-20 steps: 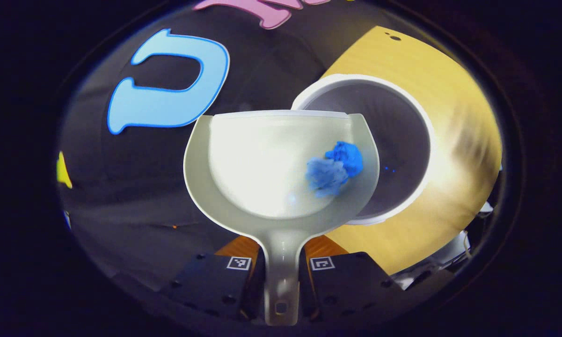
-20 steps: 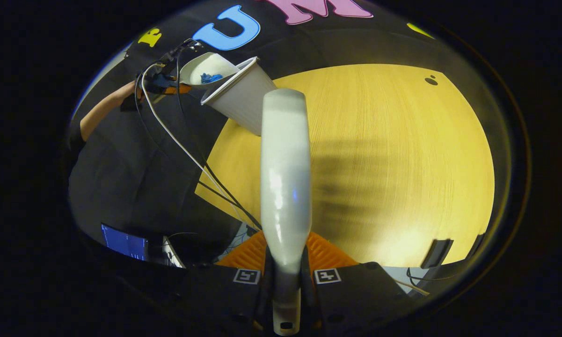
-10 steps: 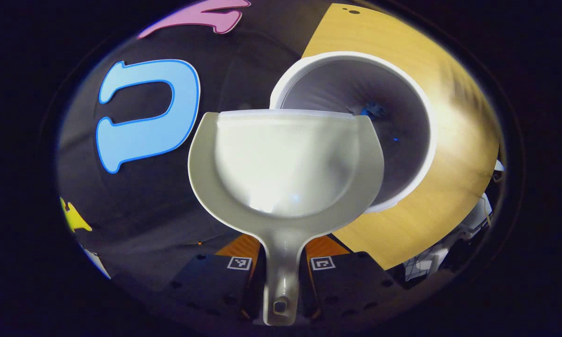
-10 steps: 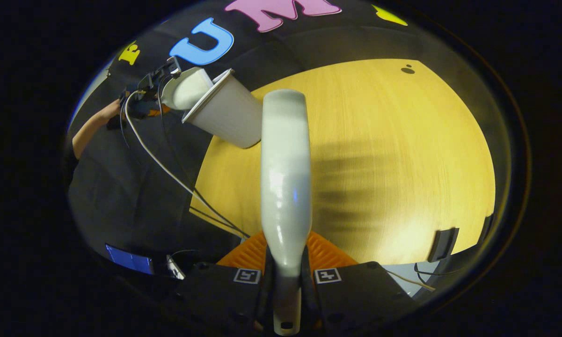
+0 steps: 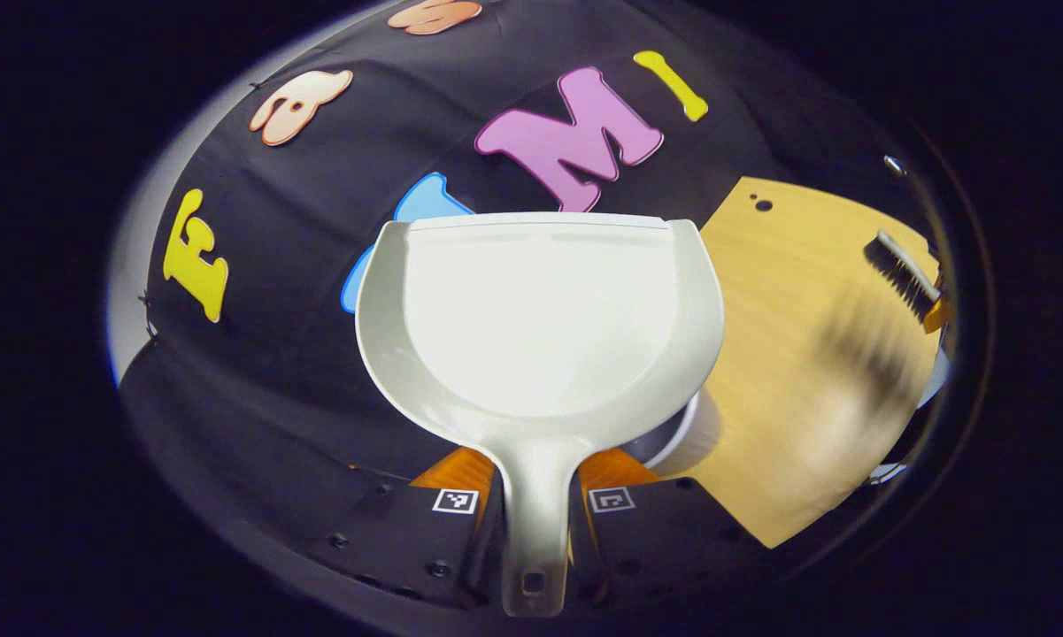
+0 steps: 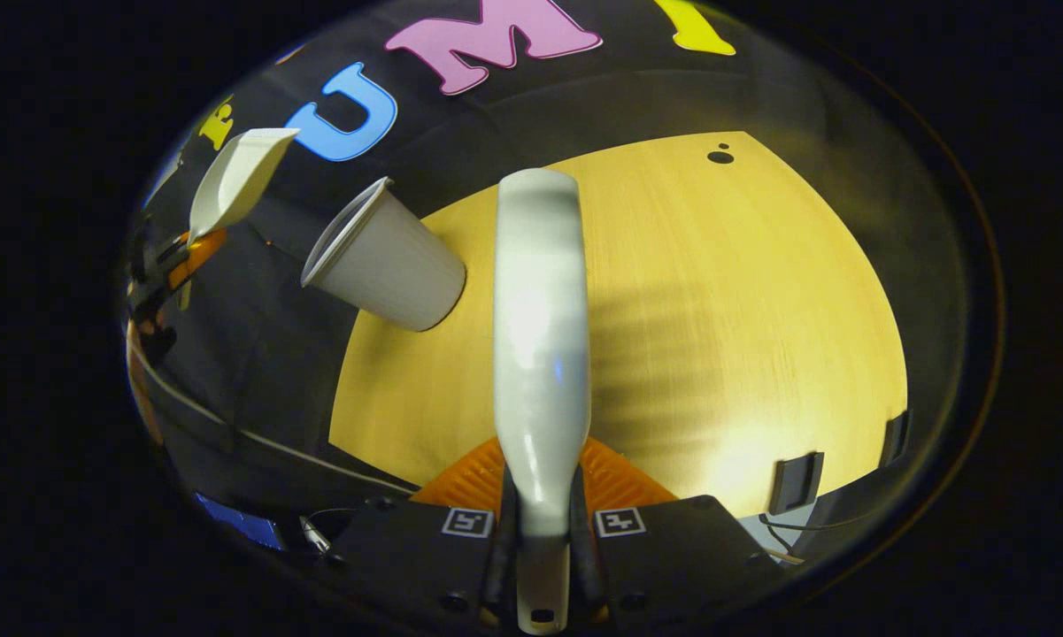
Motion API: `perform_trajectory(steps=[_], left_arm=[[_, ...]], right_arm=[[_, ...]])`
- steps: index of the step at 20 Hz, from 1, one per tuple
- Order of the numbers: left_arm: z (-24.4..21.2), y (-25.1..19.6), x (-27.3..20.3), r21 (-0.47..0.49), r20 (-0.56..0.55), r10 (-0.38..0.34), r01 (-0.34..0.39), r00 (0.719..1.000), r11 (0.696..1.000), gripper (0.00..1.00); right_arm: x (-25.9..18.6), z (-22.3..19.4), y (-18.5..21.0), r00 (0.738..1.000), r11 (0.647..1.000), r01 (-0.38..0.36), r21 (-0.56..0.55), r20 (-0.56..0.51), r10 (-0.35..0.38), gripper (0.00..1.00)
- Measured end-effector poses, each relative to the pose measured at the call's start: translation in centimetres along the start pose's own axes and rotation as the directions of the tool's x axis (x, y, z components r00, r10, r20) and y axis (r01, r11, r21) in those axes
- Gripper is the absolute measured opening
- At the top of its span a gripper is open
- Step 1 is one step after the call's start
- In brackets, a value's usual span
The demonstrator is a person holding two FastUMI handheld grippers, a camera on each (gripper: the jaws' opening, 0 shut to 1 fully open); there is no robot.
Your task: Pick up the small broom and dustpan from the desktop, sweep the trash into the dustpan with the broom, and then empty the trash into the garbage bin.
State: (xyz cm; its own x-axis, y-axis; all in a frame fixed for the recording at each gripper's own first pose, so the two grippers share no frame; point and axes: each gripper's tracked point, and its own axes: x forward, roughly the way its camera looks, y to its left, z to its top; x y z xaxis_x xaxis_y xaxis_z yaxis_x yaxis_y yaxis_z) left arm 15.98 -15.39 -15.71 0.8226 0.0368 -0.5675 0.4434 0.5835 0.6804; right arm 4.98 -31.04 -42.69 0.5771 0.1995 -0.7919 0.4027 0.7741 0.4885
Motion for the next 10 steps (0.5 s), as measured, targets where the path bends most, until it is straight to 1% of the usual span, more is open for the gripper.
perform_trajectory(steps=[1,2,3,5,6,7,8,10], left_arm=[[0.2,-2.3,0.9,-0.064,0.026,-0.069,0.071,0.997,0.995,0.29],[0.5,-4.7,2.2,-0.131,0.049,-0.147,0.152,0.988,0.98,0.29],[1.4,-7.4,3.5,-0.193,0.069,-0.223,0.233,0.972,0.953,0.29],[1.8,-13.2,6.5,-0.298,0.078,-0.352,0.359,0.933,0.885,0.29],[1.6,-15.9,7.6,-0.351,0.049,-0.408,0.398,0.912,0.848,0.28],[1.4,-19.5,8.8,-0.395,0.036,-0.456,0.432,0.889,0.811,0.29],[0.7,-22.1,8.3,-0.433,0.021,-0.495,0.454,0.869,0.778,0.29],[-0.9,-26.2,8.9,-0.51,-0.018,-0.553,0.468,0.833,0.722,0.3]], right_arm=[[0.1,0.5,-0.1,1.0,1.0,0.003,0.028,0.005,-0.003,0.28],[0.1,0.9,-0.4,1.0,0.999,0.005,0.053,0.005,-0.005,0.28],[0.2,1.3,-1.1,1.0,0.998,0.019,0.063,0.011,-0.02,0.28],[0.3,1.0,-2.9,0.997,0.997,0.071,0.034,-0.004,-0.071,0.28],[0.4,0.6,-3.8,0.995,0.996,0.093,0.019,-0.023,-0.092,0.28],[0.7,0.3,-4.3,0.994,0.994,0.108,0.009,-0.035,-0.108,0.28],[1.2,0.1,-4.9,0.991,0.993,0.122,0.006,-0.046,-0.122,0.28],[2.5,-0.7,-5.8,0.988,0.991,0.136,0.002,-0.074,-0.135,0.28]])
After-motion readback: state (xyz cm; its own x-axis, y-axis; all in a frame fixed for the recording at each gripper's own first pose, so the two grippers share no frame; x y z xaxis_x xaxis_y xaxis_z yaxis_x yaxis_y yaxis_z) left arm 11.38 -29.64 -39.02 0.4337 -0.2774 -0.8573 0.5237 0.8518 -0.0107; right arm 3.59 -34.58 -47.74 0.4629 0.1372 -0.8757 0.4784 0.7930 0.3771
